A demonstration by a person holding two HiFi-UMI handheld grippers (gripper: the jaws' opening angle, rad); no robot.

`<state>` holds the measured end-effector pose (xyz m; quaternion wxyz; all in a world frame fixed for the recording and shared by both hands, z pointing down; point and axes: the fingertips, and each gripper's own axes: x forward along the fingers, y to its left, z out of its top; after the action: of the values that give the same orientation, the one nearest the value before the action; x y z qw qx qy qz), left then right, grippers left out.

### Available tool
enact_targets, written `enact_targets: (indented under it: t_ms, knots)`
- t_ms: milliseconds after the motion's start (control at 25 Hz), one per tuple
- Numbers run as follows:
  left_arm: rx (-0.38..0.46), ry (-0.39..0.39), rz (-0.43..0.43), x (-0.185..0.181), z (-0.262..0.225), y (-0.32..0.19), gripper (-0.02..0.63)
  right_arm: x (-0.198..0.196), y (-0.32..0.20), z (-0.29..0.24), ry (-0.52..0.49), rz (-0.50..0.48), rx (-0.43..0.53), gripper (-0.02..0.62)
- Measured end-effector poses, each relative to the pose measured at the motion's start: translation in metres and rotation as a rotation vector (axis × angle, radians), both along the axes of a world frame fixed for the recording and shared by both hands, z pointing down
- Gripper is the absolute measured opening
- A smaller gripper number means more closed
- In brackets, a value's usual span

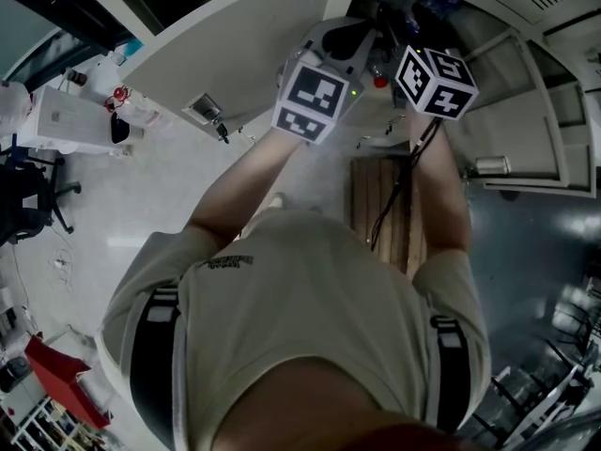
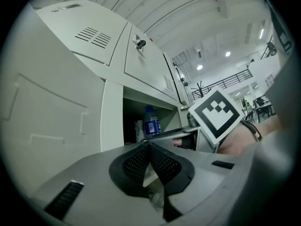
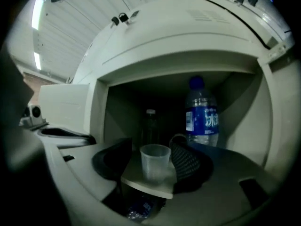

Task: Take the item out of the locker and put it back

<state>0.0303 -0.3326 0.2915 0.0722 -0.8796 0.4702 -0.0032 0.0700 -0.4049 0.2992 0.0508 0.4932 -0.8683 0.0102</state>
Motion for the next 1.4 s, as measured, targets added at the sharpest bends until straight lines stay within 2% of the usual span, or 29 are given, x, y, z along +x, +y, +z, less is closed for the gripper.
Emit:
enact_targets:
  t_ms: [360,440,600,680,840,920,1120,1400]
  knots:
    - [0.031,0.006,0.002,-0.008,-0.019,0.017,0.009,0.009,0.061,-0.06,-0.102,-0.049,0.121,0.267]
    - [0.041,0.009,0.004,-0.01,-0.026,0.022,0.009,0.012,0.073,-0.069,-0.111,-0.05,0.145,0.213]
    - [0.071,0.012,0.01,-0.014,-0.043,0.037,0.009,0.017,0.095,-0.079,-0.102,-0.053,0.181,0.213]
    - [0.086,0.015,0.015,-0.016,-0.05,0.045,0.009,0.018,0.106,-0.081,-0.093,-0.063,0.193,0.146]
    - [0.108,0.025,0.03,-0.018,-0.06,0.062,0.009,0.017,0.128,-0.082,-0.102,-0.091,0.198,0.145]
    - [0.12,0.03,0.039,-0.019,-0.062,0.068,0.009,0.018,0.138,-0.081,-0.087,-0.099,0.206,0.038]
    - [0.112,0.029,0.069,-0.02,-0.049,0.083,0.009,0.022,0.153,-0.069,-0.023,-0.094,0.214,0.037]
    - [0.078,0.029,0.084,-0.022,-0.024,0.1,0.009,0.034,0.169,-0.041,-0.092,-0.084,0.133,0.005]
